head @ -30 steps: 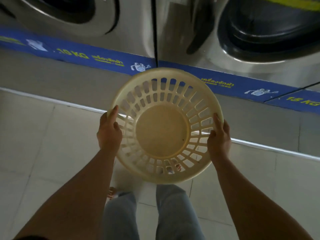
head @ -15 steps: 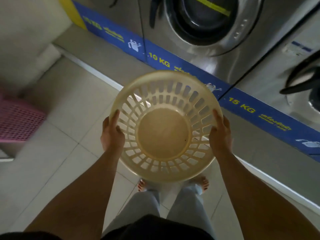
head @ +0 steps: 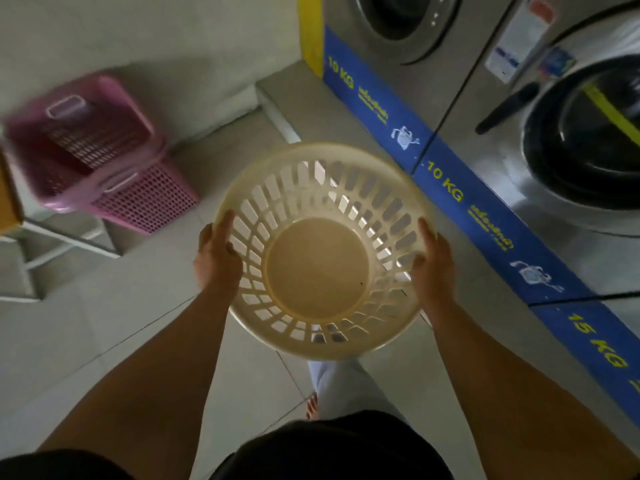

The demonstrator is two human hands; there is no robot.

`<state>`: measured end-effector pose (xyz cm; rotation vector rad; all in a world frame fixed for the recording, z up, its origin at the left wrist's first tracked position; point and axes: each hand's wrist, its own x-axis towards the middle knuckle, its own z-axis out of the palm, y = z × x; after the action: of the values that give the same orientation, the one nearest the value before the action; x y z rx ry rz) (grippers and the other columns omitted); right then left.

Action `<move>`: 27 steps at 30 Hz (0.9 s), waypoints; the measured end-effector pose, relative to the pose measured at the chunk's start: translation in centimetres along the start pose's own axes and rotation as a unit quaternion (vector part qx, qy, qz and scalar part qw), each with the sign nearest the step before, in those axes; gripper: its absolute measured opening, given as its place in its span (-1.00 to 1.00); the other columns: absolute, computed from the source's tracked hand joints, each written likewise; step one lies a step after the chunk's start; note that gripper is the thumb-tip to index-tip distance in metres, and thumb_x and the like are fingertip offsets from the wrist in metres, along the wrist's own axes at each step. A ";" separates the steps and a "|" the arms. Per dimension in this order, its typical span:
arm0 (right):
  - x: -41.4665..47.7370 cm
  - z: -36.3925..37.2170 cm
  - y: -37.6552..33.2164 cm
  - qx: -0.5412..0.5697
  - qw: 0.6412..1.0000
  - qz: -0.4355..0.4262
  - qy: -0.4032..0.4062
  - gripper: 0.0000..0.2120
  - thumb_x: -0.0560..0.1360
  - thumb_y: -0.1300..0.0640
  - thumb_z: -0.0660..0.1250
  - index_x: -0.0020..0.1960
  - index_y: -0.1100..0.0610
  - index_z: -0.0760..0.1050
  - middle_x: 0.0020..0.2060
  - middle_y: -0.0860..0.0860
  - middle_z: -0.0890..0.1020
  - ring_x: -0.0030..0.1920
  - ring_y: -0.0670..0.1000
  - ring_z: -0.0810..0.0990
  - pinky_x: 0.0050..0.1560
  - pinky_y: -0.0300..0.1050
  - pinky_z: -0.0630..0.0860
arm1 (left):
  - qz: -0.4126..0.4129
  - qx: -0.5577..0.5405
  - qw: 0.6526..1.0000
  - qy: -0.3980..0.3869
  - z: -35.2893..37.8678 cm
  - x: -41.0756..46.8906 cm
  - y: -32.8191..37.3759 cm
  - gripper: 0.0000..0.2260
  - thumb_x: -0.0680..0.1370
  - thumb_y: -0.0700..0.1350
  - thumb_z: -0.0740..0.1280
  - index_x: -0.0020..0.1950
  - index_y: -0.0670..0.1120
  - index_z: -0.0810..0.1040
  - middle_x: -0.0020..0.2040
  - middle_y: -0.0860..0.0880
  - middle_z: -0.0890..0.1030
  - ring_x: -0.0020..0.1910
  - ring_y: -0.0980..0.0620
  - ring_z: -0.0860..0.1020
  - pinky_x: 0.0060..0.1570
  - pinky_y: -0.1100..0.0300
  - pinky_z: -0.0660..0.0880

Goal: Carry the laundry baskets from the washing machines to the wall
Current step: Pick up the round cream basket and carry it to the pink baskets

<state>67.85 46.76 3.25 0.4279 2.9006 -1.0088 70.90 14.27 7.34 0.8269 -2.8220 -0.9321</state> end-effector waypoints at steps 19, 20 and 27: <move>23.6 14.0 -23.9 -0.099 0.979 -0.119 -0.133 -0.39 0.56 0.28 0.19 0.53 -0.11 0.16 0.44 0.08 0.33 0.34 0.15 0.45 0.22 0.11 0.43 | -0.171 -0.030 0.981 0.084 -3.9 25.7 -4.7 -0.44 0.56 -0.34 0.18 0.48 0.13 0.32 0.31 -0.14 0.45 -0.03 -0.13 0.52 -0.14 0.09 0.44; 24.6 15.1 -25.1 -0.102 0.979 -0.118 -0.133 -0.38 0.56 0.28 0.19 0.53 -0.11 0.16 0.44 0.08 0.33 0.34 0.15 0.45 0.22 0.11 0.44 | -0.173 -0.031 0.981 0.081 -3.8 27.4 -5.2 -0.44 0.56 -0.34 0.18 0.48 0.12 0.32 0.30 -0.13 0.46 -0.06 -0.12 0.52 -0.17 0.11 0.43; 31.0 21.7 -32.9 -0.103 0.979 -0.106 -0.139 -0.38 0.56 0.30 0.19 0.53 -0.11 0.18 0.43 0.09 0.34 0.29 0.19 0.48 0.17 0.11 0.46 | -0.172 -0.025 0.982 0.069 -5.2 39.3 -7.8 -0.53 0.60 -0.28 0.16 0.46 0.10 0.35 0.32 -0.12 0.47 -0.17 0.03 0.48 -0.36 0.35 0.32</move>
<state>28.04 16.31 2.05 -0.0320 2.7938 -0.7063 42.06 -13.70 2.81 1.3462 -2.5733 -0.9350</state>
